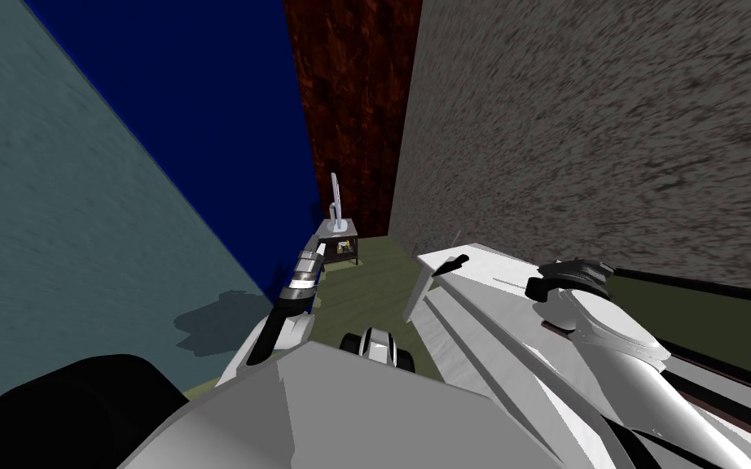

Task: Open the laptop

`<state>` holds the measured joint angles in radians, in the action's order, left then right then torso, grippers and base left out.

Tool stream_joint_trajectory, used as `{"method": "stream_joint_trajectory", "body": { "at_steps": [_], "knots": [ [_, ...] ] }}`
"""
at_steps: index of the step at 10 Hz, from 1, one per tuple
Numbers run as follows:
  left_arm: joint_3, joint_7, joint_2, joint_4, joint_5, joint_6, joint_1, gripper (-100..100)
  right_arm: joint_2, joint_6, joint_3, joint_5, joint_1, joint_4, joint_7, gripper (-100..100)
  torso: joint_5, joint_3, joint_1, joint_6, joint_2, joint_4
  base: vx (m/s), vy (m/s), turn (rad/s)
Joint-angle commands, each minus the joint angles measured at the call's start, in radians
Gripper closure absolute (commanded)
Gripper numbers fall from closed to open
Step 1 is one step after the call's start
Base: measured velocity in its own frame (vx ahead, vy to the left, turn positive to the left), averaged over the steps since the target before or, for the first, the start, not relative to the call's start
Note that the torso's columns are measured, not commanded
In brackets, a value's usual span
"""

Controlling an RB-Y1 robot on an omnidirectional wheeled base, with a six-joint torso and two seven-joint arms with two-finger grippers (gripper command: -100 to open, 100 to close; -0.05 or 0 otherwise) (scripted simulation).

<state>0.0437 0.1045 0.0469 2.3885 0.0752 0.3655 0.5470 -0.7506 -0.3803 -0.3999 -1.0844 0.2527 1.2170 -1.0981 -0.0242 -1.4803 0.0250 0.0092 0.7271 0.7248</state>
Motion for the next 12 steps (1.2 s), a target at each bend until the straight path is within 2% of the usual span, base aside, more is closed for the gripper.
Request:
{"method": "stream_joint_trajectory", "body": {
  "at_steps": [1,2,3,4,5,6,8,10,11,12],
  "knots": [
    [0.000,0.000,0.000,0.000,0.000,0.000,0.000,0,0.067,-0.039,-0.037,-0.067,0.035,0.033,-0.018,100,0.000,-0.002,0.002,-0.004,-0.003,-0.001,-0.065,-0.037,-0.032],
    [0.000,0.000,0.000,0.000,0.000,0.000,0.000,0,0.096,-0.039,-0.037,-0.110,0.035,0.051,-0.018,100,0.005,-0.001,0.003,-0.004,0.001,0.004,-0.084,-0.090,0.009],
    [0.000,0.000,0.000,0.000,0.000,0.000,0.000,0,0.126,-0.039,-0.037,-0.146,0.035,0.051,-0.018,100,0.008,0.002,0.001,-0.003,0.005,0.006,-0.033,-0.079,0.016],
    [0.000,0.000,0.000,0.000,0.000,0.000,0.000,0,0.151,-0.039,-0.037,-0.146,0.035,0.051,-0.018,100,0.006,0.002,-0.002,-0.001,0.005,0.004,0.000,-0.038,-0.007],
    [0.000,0.000,0.000,0.000,0.000,0.000,0.000,0,0.177,-0.070,-0.082,-0.195,0.069,0.119,-0.037,100,0.004,0.000,-0.004,-0.003,0.001,0.001,-0.075,-0.065,-0.022],
    [0.000,0.000,0.000,0.000,0.000,0.000,0.000,0,0.208,-0.070,-0.082,-0.219,0.069,0.133,-0.037,100,0.010,0.001,-0.004,-0.003,0.005,0.006,-0.080,-0.095,-0.014],
    [0.000,0.000,0.000,0.000,0.000,0.000,0.000,0,0.260,-0.070,-0.082,-0.267,0.069,0.133,-0.037,100,0.011,0.002,-0.009,-0.003,0.006,0.007,-0.018,-0.037,-0.012],
    [0.000,0.000,0.000,0.000,0.000,0.000,0.000,0,0.268,-0.070,-0.082,-0.278,0.069,0.133,-0.037,100,0.009,-0.002,-0.010,-0.007,-0.001,0.002,-0.005,0.015,-0.017],
    [0.000,0.000,0.000,0.000,0.000,0.000,0.000,0,0.305,-0.102,-0.126,-0.304,0.103,0.206,-0.056,100,0.010,-0.004,-0.008,-0.009,-0.003,0.002,-0.094,-0.056,-0.006],
    [0.000,0.000,0.000,0.000,0.000,0.000,0.000,0,0.331,-0.102,-0.126,-0.318,0.103,0.216,-0.056,100,0.015,0.000,-0.008,-0.008,0.004,0.008,-0.084,-0.102,-0.004]
  ]
}}
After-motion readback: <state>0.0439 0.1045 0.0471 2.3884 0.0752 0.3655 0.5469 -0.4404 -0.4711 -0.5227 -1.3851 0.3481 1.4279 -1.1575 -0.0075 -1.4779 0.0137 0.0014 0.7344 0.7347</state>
